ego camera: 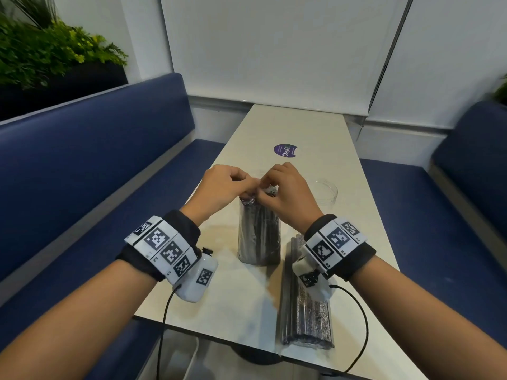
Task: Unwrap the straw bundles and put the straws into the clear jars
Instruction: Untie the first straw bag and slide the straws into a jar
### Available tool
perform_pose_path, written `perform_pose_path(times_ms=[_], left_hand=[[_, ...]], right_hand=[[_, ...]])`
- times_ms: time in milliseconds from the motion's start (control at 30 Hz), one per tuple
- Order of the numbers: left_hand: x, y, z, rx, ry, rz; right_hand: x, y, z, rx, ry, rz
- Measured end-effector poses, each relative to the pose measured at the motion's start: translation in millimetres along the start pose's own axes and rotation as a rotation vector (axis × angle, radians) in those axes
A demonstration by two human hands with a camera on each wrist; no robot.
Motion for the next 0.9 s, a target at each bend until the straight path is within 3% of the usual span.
perform_pose_path(times_ms=[200,400,567,733,900], left_hand=[[1.5,0.6,1.5,-0.01,-0.046,0.067],[15.0,-7.9,3.1,0.068,0.097,-0.271],[9.7,0.8,4.6,-0.021,0.016,-0.1],[3.5,-0.7,4.0,-0.004,-0.02,-0.052],[9.0,-6.6,6.7,0.093,0.014,-0.052]], right_hand=[[4.4,-1.4,-2.4,-0.033,0.068,0.146],[-12.9,9.9,-2.6,-0.154,-0.05,0.37],[-10.4,2.5,-1.6,-0.024,-0.044,0.182],[-0.6,5.6,8.9,0.04,0.039,0.079],[-1.5,4.6,1.2,0.0,0.103,0.171]])
Point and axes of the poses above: each hand's wrist, its own z-axis towards the middle knuckle, its own y-axis out of the back of the hand, x = y × z, the point moved 9 cm from there along z, towards the middle knuckle, and after that the axes turned 9 degrees about z, right-handed, at the moved point
